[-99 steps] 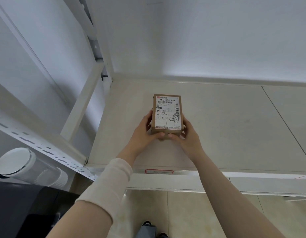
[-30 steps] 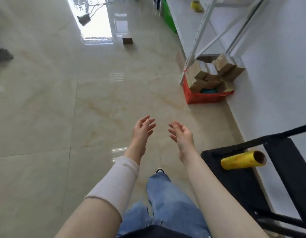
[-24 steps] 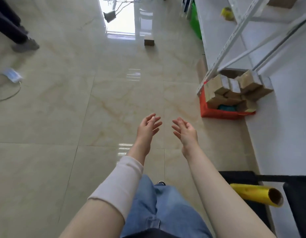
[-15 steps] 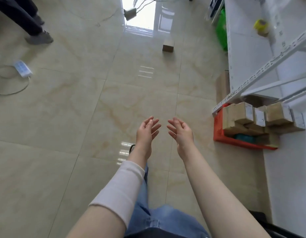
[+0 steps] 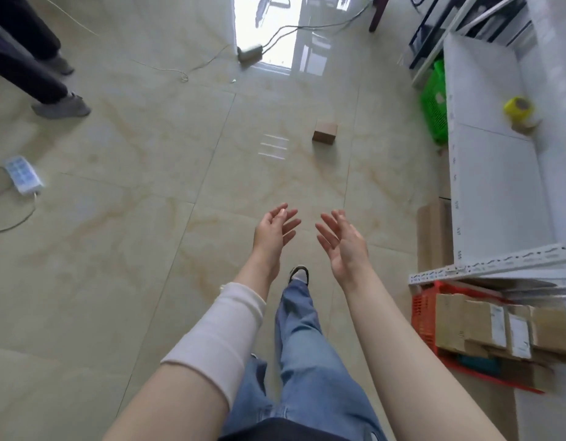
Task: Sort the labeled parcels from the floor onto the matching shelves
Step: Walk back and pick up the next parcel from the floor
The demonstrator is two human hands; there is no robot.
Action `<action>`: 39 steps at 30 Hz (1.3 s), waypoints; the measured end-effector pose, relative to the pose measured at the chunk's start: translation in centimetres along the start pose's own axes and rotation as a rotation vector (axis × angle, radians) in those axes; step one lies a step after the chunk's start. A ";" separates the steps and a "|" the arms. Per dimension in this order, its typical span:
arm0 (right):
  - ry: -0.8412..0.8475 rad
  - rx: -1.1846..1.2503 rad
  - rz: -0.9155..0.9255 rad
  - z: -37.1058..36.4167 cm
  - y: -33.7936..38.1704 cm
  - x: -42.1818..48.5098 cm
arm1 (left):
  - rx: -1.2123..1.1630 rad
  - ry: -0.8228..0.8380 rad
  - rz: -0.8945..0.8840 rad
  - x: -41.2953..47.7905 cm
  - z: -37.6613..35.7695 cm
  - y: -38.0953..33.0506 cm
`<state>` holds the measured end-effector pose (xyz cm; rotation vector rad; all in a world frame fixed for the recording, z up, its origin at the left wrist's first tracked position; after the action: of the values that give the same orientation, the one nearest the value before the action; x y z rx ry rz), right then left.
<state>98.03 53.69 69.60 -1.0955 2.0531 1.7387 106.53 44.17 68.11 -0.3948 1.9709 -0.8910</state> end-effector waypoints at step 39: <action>-0.190 0.236 0.150 -43.6 47.0 75.0 | 0.226 0.220 0.015 79.6 -32.0 -58.1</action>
<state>27.07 -14.83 70.44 -0.6968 2.1964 1.5459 32.70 -28.47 71.96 -0.1561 2.0387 -1.1749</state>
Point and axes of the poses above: each hand's wrist, its own x-axis towards the middle knuckle, its own z-axis out of the back of the hand, y = z × x, the point moved 4 cm from there along x, towards the middle knuckle, and after that the axes turned 2 degrees about z, right-handed, at the moved point
